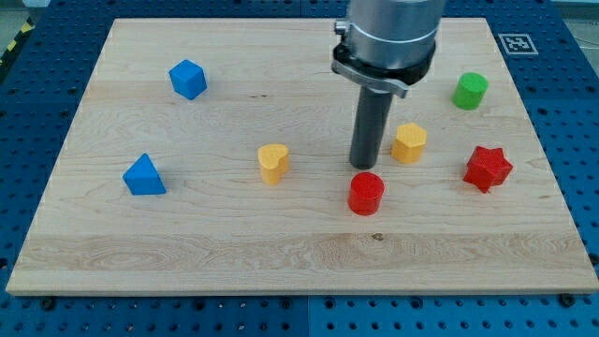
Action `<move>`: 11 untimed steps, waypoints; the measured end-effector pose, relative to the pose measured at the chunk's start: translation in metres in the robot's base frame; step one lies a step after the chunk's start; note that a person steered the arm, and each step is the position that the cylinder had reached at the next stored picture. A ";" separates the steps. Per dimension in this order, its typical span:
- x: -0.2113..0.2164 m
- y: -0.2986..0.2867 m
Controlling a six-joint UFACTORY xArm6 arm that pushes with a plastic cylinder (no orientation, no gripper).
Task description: Push the red circle towards the bottom of the red star
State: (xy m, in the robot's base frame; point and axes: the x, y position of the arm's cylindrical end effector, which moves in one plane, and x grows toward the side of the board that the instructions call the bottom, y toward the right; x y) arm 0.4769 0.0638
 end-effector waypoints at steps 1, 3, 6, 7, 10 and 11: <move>0.028 -0.010; 0.047 0.013; 0.088 -0.030; 0.094 0.021; 0.093 0.082; 0.088 0.106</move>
